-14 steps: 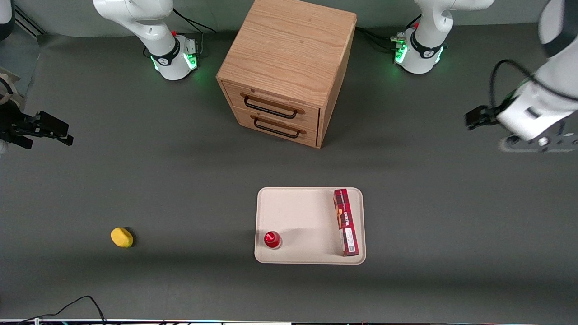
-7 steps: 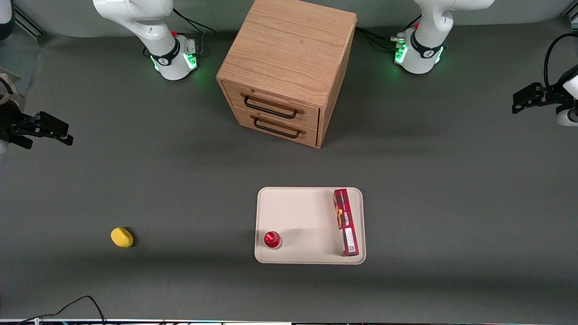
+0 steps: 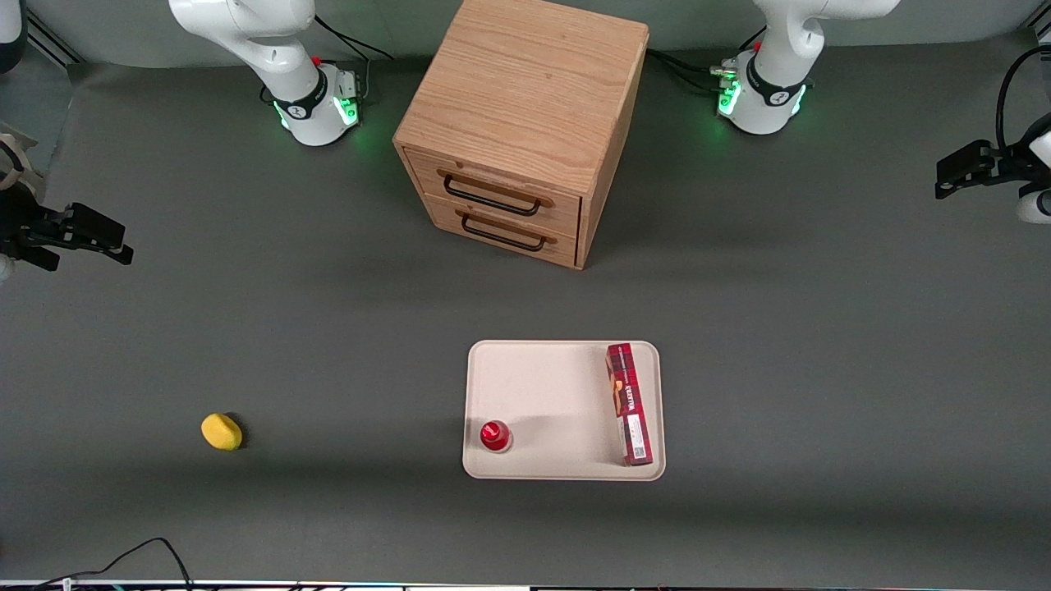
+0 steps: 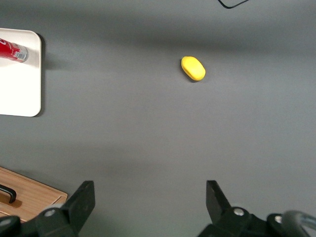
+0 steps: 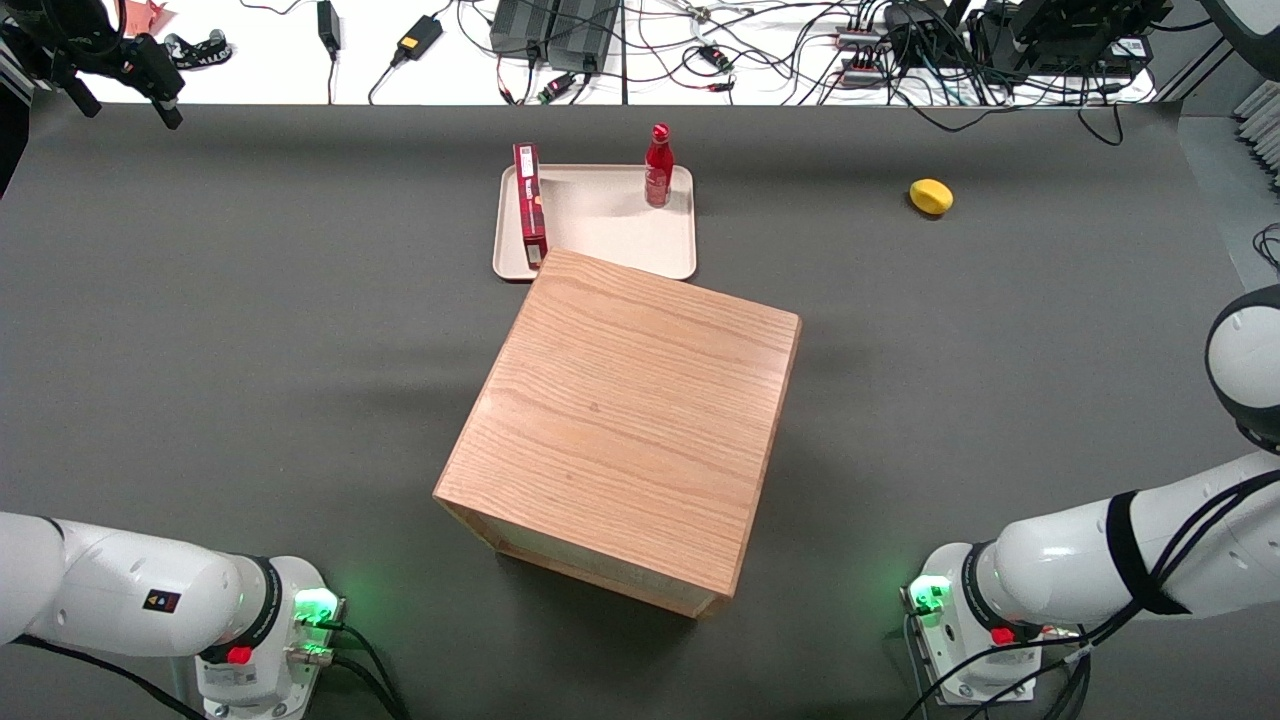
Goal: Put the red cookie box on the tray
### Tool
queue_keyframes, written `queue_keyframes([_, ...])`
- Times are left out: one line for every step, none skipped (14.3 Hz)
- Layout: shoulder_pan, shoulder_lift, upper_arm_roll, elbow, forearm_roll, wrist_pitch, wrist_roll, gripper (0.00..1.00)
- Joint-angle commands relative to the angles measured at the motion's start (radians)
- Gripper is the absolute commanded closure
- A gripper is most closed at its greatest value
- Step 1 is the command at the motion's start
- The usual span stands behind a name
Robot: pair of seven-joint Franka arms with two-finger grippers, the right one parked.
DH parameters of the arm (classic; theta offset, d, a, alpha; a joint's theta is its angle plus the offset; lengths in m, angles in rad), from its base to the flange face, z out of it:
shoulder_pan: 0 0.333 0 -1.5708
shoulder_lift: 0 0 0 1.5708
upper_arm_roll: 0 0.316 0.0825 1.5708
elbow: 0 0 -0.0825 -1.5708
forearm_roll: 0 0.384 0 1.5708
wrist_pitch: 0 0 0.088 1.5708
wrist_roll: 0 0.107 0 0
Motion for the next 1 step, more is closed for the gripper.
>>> queue_keyframes([-0.007, 0.013, 0.006, 0.027, 0.013, -0.026, 0.005, 0.00])
